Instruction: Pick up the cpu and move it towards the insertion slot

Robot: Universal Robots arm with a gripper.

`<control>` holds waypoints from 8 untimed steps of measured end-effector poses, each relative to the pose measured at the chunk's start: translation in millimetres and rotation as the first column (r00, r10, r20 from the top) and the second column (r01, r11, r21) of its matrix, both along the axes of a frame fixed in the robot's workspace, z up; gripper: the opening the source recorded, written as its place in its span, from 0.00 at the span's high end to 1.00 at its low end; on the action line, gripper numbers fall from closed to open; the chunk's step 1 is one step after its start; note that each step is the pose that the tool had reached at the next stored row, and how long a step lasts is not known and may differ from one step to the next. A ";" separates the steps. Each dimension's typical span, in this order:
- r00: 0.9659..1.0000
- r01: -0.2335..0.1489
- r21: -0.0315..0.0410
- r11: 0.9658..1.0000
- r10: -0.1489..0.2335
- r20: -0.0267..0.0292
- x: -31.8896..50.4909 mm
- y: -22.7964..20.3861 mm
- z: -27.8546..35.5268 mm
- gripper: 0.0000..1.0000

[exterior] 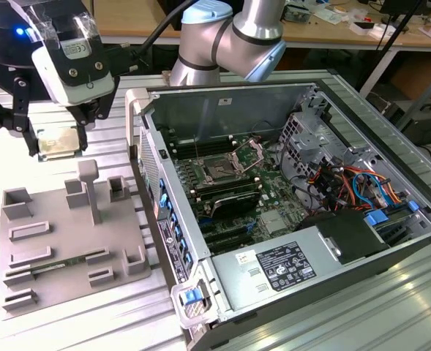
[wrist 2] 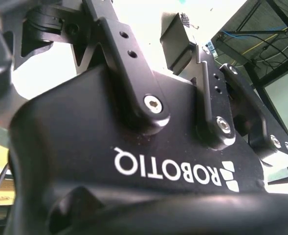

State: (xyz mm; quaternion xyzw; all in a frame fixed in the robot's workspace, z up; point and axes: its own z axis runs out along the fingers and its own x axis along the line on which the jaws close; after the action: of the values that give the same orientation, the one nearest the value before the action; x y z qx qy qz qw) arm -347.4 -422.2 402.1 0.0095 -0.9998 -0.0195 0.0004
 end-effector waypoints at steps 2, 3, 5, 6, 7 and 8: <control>1.000 0.000 0.000 1.000 0.000 0.000 0.9 0.0 0.0 0.45; 1.000 0.000 0.000 1.000 0.000 0.000 1.6 0.0 0.0 0.45; 1.000 0.000 0.000 1.000 0.000 0.000 2.5 0.0 0.0 0.45; 1.000 0.000 0.000 1.000 0.000 0.000 3.1 0.0 0.0 0.45; 1.000 0.000 0.000 1.000 0.000 0.000 3.7 0.0 0.0 0.45; 1.000 0.000 0.000 1.000 0.000 0.000 4.0 0.0 0.0 0.45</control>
State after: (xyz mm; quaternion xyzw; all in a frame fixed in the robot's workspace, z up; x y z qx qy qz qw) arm -343.4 -422.2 402.1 0.0095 -0.9998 -0.0195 0.0004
